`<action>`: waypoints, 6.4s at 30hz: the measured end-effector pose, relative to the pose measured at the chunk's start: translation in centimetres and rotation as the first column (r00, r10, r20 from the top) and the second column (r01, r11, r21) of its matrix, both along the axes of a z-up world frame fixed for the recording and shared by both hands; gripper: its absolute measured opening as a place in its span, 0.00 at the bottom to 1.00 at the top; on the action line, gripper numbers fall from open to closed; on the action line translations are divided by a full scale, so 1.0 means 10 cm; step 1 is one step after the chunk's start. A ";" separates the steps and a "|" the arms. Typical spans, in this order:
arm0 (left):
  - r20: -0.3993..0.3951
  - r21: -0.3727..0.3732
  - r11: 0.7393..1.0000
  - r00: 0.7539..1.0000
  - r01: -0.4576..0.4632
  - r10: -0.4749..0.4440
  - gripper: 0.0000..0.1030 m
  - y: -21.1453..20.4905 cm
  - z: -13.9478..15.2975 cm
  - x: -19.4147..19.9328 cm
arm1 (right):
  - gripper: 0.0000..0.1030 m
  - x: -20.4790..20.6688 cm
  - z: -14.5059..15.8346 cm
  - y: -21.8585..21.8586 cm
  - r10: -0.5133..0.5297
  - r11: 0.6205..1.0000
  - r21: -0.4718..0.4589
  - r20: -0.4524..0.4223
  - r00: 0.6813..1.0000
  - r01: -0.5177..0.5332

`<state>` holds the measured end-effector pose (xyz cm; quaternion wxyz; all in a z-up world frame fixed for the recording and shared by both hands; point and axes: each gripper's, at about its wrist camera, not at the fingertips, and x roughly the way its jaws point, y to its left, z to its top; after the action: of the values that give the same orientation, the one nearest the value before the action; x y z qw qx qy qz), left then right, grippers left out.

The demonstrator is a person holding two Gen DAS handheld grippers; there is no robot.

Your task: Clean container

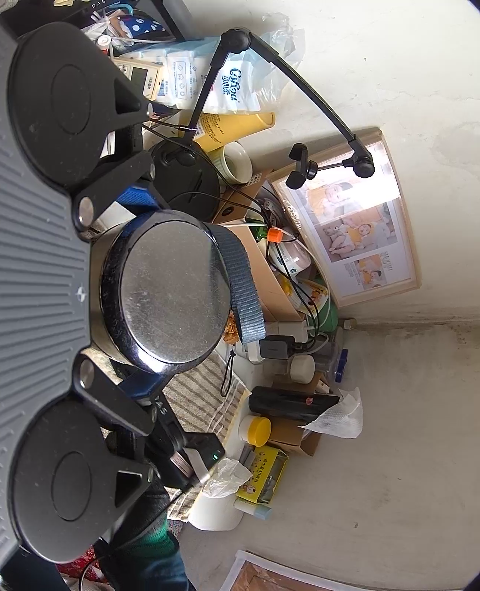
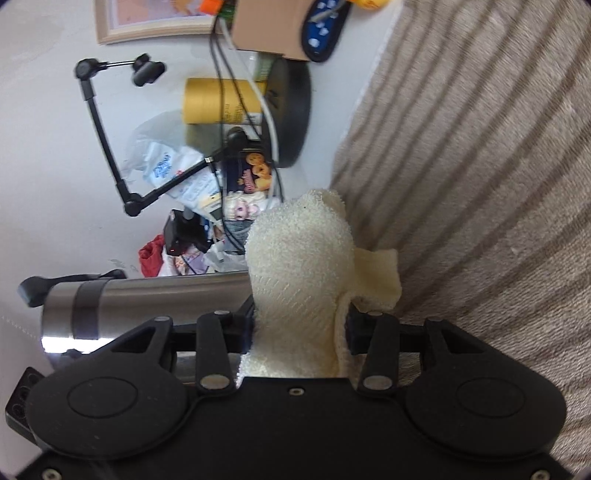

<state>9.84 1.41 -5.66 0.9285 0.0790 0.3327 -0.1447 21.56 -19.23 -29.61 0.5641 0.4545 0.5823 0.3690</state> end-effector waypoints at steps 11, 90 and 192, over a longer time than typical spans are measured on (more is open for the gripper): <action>0.013 0.070 0.984 0.986 0.164 -0.166 0.81 -0.03 0.01 -0.01 | 0.41 -0.01 -0.04 -0.03 0.002 1.000 0.008 -0.010 1.000 -0.002; -0.037 -0.057 0.996 0.997 -0.064 0.061 0.84 0.01 -0.24 -0.04 | 0.42 0.38 0.18 0.20 0.119 0.983 -0.155 0.108 0.987 -0.101; 0.033 -0.535 0.810 0.953 -0.239 0.303 0.80 0.65 -0.04 -0.17 | 0.40 -0.64 0.35 -0.80 -0.295 0.758 0.513 -0.282 0.913 0.403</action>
<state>8.11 7.95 -6.05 0.9433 -0.2176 0.2335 -0.0913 15.20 -27.20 -26.16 0.4083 0.7325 0.4022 0.3675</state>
